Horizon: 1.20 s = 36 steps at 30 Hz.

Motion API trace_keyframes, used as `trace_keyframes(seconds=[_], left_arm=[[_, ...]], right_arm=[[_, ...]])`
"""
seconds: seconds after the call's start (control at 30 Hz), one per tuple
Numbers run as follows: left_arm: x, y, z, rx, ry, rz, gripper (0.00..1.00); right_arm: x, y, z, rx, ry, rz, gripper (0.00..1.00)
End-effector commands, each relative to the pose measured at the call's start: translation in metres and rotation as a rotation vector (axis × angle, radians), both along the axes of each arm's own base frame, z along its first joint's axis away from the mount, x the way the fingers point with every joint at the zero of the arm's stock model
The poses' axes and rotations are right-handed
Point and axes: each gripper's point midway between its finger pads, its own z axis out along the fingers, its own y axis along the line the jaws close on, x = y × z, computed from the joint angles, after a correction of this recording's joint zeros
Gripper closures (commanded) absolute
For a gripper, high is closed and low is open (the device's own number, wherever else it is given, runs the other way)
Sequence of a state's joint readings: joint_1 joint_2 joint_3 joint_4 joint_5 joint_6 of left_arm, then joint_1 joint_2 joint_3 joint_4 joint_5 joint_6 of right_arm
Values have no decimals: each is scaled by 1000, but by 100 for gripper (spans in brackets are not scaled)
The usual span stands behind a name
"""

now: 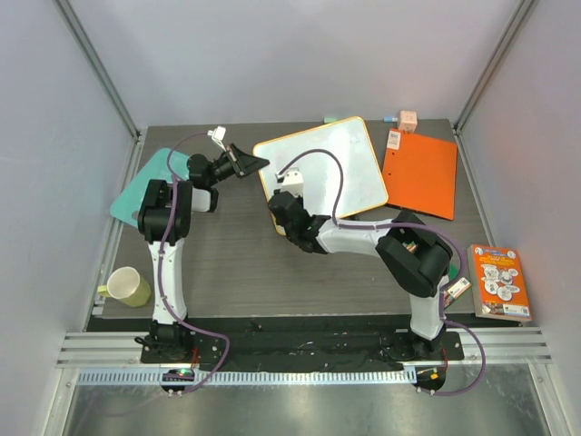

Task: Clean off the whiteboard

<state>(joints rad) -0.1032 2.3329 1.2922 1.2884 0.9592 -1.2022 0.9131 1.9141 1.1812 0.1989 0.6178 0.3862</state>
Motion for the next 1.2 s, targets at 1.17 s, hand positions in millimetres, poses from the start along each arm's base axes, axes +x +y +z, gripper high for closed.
trace_keyframes(seconds=[1.17], left_arm=[[-18,-10,31,17,-315,-73,100]], right_arm=[[26,-124,-7,-48,-12,-324,99]])
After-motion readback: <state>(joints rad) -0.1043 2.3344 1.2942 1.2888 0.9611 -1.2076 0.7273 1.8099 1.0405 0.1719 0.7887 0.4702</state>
